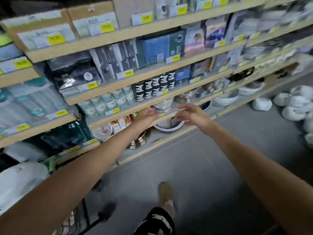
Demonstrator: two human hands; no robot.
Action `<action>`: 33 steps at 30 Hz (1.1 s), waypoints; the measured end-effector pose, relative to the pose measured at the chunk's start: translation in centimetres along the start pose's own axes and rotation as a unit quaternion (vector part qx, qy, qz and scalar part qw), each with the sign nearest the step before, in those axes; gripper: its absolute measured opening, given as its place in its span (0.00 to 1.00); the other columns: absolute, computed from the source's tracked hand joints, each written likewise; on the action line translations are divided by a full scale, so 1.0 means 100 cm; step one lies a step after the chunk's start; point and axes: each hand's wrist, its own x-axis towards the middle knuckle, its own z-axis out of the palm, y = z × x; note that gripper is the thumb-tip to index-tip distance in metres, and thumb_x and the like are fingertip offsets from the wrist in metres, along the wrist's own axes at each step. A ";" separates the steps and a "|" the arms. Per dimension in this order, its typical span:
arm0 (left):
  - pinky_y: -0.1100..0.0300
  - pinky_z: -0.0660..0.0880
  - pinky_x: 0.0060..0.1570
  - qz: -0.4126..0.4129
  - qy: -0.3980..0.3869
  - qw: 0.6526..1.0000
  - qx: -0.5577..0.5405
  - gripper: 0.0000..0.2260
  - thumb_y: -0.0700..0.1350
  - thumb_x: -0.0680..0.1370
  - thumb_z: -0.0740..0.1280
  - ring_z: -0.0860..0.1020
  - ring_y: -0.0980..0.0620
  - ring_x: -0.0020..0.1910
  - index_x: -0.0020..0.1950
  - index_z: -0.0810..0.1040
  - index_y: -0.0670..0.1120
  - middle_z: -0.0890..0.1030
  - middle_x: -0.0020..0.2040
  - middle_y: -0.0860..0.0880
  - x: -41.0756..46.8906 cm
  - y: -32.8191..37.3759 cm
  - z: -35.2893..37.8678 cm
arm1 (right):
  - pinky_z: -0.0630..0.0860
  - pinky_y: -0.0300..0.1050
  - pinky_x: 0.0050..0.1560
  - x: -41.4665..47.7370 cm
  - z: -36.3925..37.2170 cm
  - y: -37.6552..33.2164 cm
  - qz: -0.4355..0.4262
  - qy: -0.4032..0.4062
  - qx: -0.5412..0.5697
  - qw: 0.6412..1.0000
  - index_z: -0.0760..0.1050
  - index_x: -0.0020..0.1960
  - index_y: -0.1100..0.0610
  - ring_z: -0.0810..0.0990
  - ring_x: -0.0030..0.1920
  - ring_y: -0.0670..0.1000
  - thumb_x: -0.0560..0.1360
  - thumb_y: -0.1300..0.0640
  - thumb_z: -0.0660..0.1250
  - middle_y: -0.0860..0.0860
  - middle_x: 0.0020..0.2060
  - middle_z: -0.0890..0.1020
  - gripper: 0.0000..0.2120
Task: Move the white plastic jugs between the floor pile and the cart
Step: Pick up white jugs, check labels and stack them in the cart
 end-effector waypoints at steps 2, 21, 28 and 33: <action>0.57 0.68 0.62 0.009 -0.032 0.999 0.014 0.19 0.44 0.79 0.66 0.73 0.49 0.65 0.70 0.70 0.46 0.74 0.68 0.48 0.021 0.016 0.036 | 0.74 0.37 0.41 0.007 -0.037 0.007 0.001 0.021 0.002 1.000 0.73 0.61 0.56 0.81 0.42 0.47 0.78 0.59 0.66 0.53 0.48 0.80 0.12; 0.62 0.70 0.42 0.053 -0.297 0.950 0.085 0.20 0.47 0.79 0.64 0.74 0.51 0.64 0.71 0.69 0.47 0.74 0.67 0.50 0.221 0.235 0.457 | 0.73 0.42 0.44 0.061 -0.449 0.112 0.124 0.270 0.087 0.951 0.72 0.62 0.56 0.80 0.45 0.50 0.79 0.58 0.63 0.50 0.47 0.82 0.12; 0.60 0.69 0.49 0.070 -0.387 0.912 0.116 0.19 0.47 0.80 0.64 0.74 0.52 0.63 0.71 0.68 0.48 0.74 0.68 0.51 0.243 0.289 0.600 | 0.72 0.41 0.40 0.057 -0.574 0.158 0.150 0.349 0.122 0.917 0.72 0.62 0.57 0.80 0.46 0.51 0.80 0.58 0.61 0.52 0.48 0.81 0.12; 0.57 0.69 0.53 0.063 -0.418 0.896 0.135 0.20 0.48 0.80 0.64 0.75 0.53 0.57 0.71 0.68 0.47 0.75 0.66 0.49 0.274 0.334 0.711 | 0.72 0.41 0.41 0.065 -0.684 0.184 0.153 0.387 0.143 0.898 0.72 0.60 0.57 0.79 0.45 0.51 0.80 0.60 0.61 0.52 0.47 0.82 0.10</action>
